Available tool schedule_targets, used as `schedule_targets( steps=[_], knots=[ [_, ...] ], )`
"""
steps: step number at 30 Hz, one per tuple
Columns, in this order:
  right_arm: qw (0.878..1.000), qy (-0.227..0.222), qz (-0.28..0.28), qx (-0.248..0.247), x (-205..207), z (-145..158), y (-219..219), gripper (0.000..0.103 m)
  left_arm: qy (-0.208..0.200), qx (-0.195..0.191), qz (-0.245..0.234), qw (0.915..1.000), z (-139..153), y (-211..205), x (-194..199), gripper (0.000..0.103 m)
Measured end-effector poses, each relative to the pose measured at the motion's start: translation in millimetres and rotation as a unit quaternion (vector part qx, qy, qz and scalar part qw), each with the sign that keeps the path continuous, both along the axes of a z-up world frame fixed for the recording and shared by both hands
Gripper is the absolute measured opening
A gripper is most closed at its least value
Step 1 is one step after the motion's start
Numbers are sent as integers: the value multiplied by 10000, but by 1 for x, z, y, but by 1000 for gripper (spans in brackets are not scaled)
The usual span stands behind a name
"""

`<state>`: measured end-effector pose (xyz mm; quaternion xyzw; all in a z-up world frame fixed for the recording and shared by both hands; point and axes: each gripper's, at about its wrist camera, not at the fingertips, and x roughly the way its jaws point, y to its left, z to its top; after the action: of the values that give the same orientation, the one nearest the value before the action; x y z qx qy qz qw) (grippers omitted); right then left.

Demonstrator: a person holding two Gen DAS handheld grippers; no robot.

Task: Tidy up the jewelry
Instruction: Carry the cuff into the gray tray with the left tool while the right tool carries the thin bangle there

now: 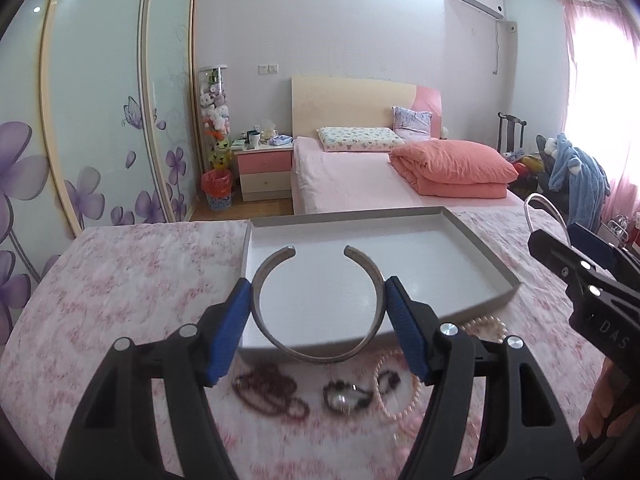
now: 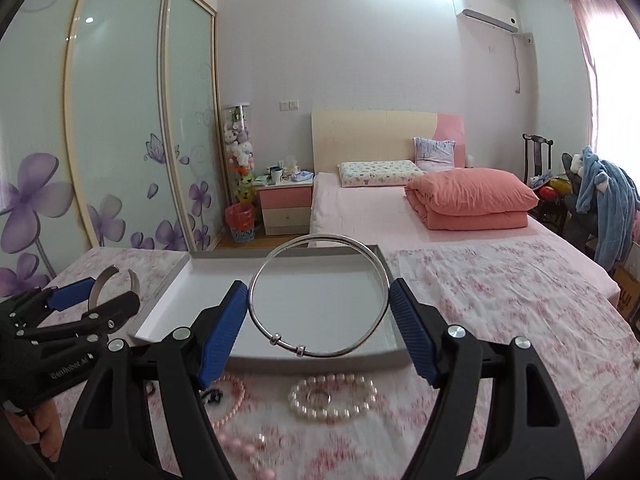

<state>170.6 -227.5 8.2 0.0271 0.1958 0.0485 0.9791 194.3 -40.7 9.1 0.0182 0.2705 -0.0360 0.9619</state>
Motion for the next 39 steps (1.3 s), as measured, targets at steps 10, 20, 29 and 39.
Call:
schedule_targets(
  steps=[10,20,29,39],
  knots=[
    [9990,422,-11,155,61,-18,6,73,266,-15,83,9996,-22,-2,56,66],
    [9897,1376,29,400,107,-56,10,73,662,-4,31,9978,-51,-4,96,66],
    [9780,2011,31,554,124,-74,12,74,1108,-37,-25,9938,-74,-4,114,67],
    [9788,1904,-76,756,113,-63,-1,77,1172,-147,90,9930,-73,4,119,68]
  ],
)
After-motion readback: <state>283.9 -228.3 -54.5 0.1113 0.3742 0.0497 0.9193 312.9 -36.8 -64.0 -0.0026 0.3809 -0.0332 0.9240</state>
